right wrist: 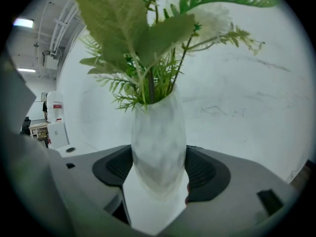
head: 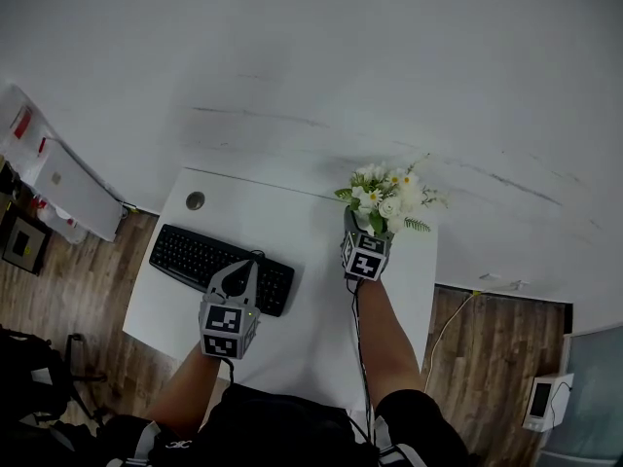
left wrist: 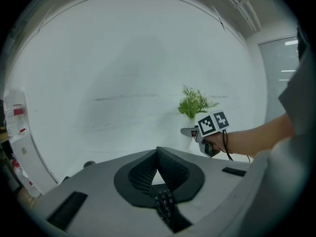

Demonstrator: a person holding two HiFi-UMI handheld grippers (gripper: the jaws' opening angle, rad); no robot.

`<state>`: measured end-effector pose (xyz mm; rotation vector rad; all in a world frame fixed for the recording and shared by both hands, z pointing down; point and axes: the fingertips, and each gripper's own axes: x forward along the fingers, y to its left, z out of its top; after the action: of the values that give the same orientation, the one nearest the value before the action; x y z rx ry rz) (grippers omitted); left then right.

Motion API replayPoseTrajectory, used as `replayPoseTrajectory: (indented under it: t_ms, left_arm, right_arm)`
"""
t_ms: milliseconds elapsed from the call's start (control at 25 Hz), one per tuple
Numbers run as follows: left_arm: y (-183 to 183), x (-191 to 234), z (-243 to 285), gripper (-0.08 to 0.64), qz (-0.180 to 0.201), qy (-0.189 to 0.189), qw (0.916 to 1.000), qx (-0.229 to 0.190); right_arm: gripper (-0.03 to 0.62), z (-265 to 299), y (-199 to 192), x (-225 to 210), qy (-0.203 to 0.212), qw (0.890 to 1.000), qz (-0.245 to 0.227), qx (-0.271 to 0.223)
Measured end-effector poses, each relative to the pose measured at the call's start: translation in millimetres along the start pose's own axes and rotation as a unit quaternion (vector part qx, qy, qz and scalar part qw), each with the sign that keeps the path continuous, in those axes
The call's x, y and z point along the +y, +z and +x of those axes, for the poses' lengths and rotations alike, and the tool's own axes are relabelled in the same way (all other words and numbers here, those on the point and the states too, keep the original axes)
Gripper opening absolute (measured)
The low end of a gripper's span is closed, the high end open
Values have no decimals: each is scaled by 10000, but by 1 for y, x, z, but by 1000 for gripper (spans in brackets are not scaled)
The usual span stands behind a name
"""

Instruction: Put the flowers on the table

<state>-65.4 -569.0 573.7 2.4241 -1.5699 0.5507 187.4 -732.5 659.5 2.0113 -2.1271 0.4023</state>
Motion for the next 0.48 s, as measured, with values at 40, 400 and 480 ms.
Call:
replayPoseTrajectory:
  t_ms: [40,400,480]
  left_arm:
    - [-4,4,3,2,13,3,10000,24]
    - [-23,28,20,2,101,-21,9997,219]
    - [-22,30,23,2,113,-57,9997,199]
  right_arm:
    - [339,5,-3,0,-29,10000,41,12]
    - [341,26,-25,2,-309,9993,-210,-21]
    - [341,28,-24,1,-303,9994,-148,-53]
